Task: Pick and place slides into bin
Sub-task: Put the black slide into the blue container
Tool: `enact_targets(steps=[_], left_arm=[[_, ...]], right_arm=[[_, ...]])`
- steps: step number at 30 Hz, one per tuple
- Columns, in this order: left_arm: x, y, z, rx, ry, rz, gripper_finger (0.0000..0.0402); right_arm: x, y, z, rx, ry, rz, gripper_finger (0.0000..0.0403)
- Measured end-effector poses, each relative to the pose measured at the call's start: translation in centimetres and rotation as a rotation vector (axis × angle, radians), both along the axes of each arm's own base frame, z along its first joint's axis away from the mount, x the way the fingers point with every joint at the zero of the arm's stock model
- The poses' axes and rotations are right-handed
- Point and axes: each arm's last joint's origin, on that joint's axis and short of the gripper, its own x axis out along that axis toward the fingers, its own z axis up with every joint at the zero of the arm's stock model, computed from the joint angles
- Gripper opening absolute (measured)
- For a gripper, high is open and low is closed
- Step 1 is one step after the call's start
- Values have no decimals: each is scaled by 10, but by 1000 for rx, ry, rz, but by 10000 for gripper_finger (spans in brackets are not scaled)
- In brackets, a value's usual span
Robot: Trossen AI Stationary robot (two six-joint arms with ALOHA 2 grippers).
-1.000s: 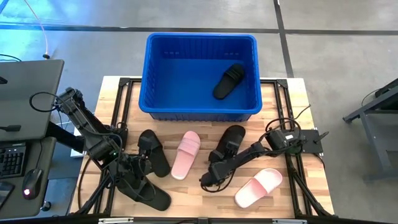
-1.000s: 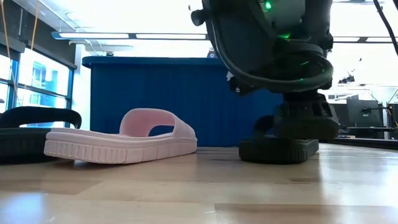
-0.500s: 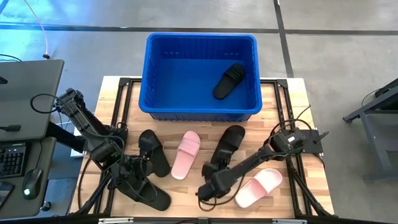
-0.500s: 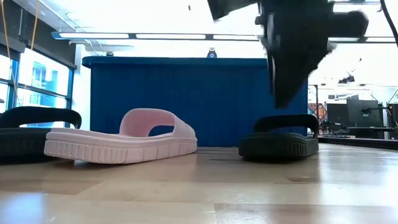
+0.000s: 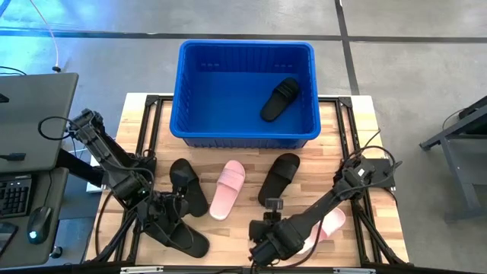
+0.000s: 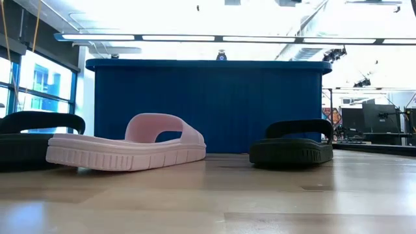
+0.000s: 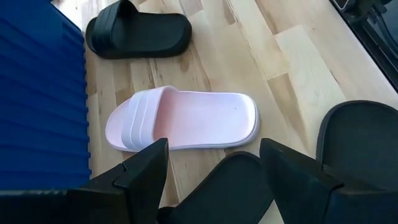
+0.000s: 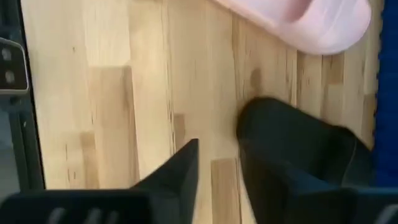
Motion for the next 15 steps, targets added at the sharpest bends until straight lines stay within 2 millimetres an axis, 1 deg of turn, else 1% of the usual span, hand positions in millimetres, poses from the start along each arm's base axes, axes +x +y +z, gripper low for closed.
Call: enact_targets(steps=[3, 4, 5, 8, 11, 13, 15], left_arm=[[0, 0, 0, 1, 0, 0, 243], [0, 0, 0, 1, 0, 0, 243], [0, 0, 0, 1, 1, 0, 243], [0, 0, 0, 2, 3, 0, 243], [0, 0, -1, 6, 8, 0, 243], [-1, 0, -1, 8, 15, -3, 243], [-1, 0, -1, 6, 17, -4, 243]], right_arm=[[-1, -4, 2, -31, -30, -65, 26], [0, -5, 3, -48, -49, -68, 14], [1, -6, 3, -71, -64, -64, 9], [3, -11, 5, -122, -110, -84, 25], [2, -14, 6, -116, -102, -92, 28], [-2, -16, 15, -89, -108, -91, 18], [-12, -17, 33, -55, -143, -91, 5]])
